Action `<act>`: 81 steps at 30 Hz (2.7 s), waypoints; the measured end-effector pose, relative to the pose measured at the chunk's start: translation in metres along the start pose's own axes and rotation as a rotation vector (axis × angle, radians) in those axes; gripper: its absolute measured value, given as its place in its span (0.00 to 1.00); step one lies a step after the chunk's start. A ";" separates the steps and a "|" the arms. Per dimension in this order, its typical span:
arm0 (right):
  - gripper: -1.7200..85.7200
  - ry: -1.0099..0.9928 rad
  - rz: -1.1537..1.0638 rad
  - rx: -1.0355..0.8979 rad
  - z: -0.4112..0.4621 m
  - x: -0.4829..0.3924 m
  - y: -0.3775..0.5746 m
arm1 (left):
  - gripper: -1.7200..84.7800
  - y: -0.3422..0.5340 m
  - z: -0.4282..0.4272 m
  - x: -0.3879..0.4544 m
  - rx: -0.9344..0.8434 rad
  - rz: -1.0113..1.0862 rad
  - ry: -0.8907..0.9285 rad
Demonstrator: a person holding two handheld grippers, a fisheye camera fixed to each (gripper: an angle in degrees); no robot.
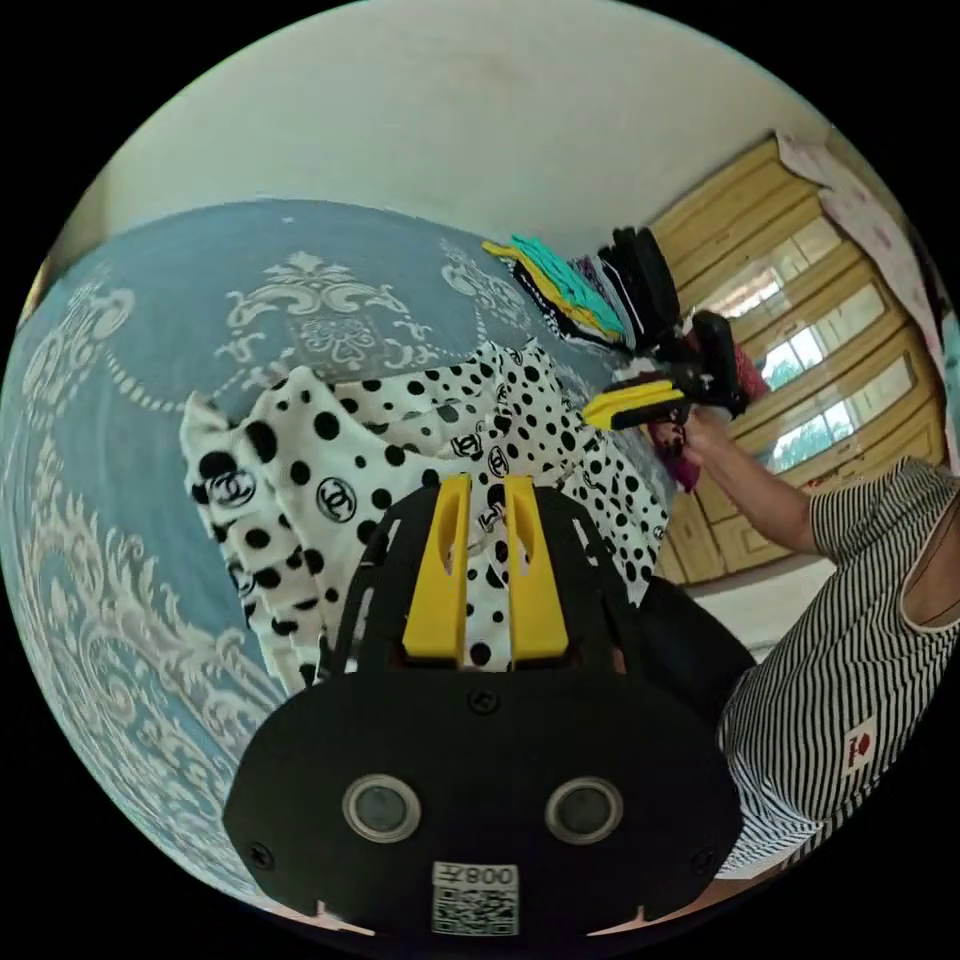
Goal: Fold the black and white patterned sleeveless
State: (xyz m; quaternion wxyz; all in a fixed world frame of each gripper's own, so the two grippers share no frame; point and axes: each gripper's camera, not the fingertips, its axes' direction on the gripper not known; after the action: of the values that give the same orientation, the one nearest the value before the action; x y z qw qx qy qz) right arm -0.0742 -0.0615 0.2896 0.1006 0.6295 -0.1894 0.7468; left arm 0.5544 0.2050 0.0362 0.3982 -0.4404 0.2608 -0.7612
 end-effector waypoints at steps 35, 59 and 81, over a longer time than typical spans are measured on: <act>0.03 -0.082 -0.711 -0.536 0.297 -0.238 -0.396 | 0.07 -0.487 -0.009 0.054 -0.279 0.423 0.036; 0.11 -0.087 -0.735 -0.509 0.387 -0.225 -0.463 | 0.03 -0.593 0.067 -0.103 -0.457 0.165 0.476; 0.04 -0.423 -0.513 -0.861 0.483 -0.134 -0.497 | 0.04 -0.547 0.074 -0.134 -0.485 0.240 0.279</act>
State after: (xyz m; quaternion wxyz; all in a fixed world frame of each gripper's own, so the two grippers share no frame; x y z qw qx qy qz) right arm 0.5801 0.2033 0.3015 0.4881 0.6939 -0.3347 0.4102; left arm 0.4527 0.6129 0.4187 0.3287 -0.3798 0.5375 -0.6774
